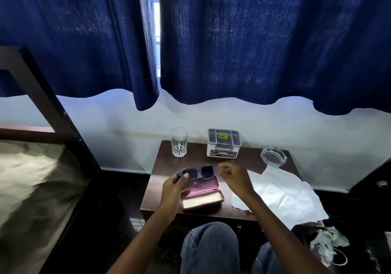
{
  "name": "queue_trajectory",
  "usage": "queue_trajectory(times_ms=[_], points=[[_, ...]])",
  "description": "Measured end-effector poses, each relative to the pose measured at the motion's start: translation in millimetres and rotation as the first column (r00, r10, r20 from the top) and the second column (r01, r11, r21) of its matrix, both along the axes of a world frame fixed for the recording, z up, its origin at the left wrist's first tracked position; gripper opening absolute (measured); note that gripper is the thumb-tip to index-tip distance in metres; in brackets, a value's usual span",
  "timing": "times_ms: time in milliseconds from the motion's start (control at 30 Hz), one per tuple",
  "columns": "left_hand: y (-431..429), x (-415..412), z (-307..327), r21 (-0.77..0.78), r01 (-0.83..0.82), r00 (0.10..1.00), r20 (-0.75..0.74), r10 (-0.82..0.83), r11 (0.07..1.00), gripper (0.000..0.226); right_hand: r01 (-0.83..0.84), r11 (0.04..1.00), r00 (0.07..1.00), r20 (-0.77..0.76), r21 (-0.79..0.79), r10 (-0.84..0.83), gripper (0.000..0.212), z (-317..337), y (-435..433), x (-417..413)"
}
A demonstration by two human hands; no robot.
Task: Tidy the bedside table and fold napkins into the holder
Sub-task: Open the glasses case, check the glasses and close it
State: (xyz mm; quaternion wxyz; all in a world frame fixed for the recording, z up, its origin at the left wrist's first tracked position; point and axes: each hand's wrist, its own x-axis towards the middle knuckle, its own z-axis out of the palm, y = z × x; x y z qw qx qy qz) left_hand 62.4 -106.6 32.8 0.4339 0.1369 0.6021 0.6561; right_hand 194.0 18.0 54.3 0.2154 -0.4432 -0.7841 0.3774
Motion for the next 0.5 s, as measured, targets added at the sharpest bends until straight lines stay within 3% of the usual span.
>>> queue_trajectory(times_ms=[133, 267, 400, 500], points=[[-1, -1, -7, 0.024, 0.012, 0.983, 0.181, -0.016, 1.000, 0.012, 0.112, 0.966, 0.985, -0.099, -0.232, -0.138, 0.030, -11, 1, 4], [1, 1, -14, 0.010, 0.042, 0.978, 0.206, -0.044, 0.999, 0.013, 0.068, 0.874, 0.931, -0.285, -0.481, -0.229, 0.023, -13, 1, 5], [11, 5, -26, -0.129, -0.102, 0.995, -0.006, 0.102, 0.986, 0.012, 0.111, 0.779, 0.872, -0.315, -0.617, -0.374, 0.013, -26, 2, 2], [17, 9, -38, -0.213, -0.196, 0.952, -0.277, 0.133, 0.957, 0.011, 0.192, 0.747, 0.845, -0.281, -0.637, -0.456, 0.010, -41, 1, -3]])
